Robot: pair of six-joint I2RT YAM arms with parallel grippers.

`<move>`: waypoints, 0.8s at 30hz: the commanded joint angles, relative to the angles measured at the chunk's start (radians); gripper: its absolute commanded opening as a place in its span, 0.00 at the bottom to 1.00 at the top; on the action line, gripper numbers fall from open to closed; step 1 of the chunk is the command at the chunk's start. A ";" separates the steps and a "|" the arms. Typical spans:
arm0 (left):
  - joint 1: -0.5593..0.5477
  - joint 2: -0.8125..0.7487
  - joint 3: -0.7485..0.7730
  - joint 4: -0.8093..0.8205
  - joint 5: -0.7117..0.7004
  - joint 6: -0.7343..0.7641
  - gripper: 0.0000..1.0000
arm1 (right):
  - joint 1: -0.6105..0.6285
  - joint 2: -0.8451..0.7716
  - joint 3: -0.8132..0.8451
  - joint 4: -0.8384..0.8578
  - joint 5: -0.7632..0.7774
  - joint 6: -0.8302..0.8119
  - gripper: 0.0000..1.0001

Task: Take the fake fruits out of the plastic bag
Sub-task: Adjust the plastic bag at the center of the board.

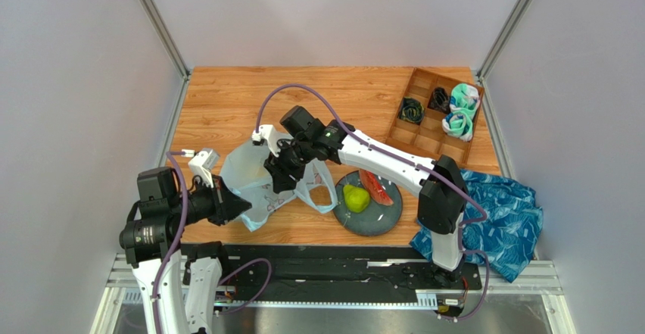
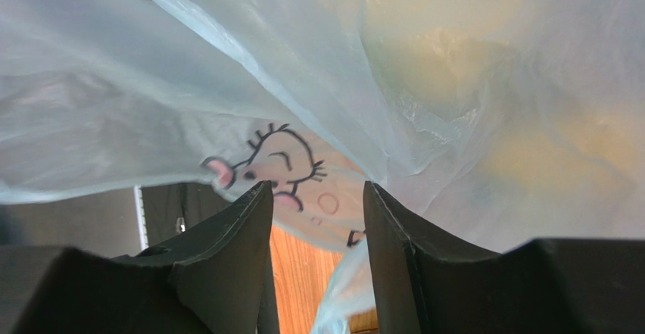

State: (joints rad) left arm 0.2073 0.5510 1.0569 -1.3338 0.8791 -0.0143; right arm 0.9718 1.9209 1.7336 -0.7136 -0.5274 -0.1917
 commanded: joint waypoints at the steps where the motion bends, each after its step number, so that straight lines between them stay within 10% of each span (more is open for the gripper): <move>1: 0.010 0.003 -0.015 0.050 0.015 -0.047 0.00 | -0.004 -0.005 0.049 0.005 -0.093 -0.009 0.48; 7: 0.010 0.004 0.032 0.012 0.072 -0.021 0.00 | 0.048 0.081 0.057 0.101 0.072 0.050 0.19; 13: 0.017 0.021 0.046 0.027 0.051 -0.035 0.00 | 0.145 0.149 0.038 0.154 0.257 0.029 0.23; 18: 0.021 0.030 0.040 0.079 -0.005 -0.052 0.00 | 0.165 0.032 -0.152 0.057 -0.064 -0.044 0.27; 24: 0.020 0.066 0.026 0.137 -0.320 -0.105 0.00 | 0.145 -0.017 -0.204 0.010 -0.103 -0.025 0.27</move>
State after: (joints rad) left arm 0.2184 0.5850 1.0748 -1.2621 0.7906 -0.0715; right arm 1.1397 1.9804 1.5318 -0.6819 -0.5476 -0.1974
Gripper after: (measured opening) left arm 0.009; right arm 0.269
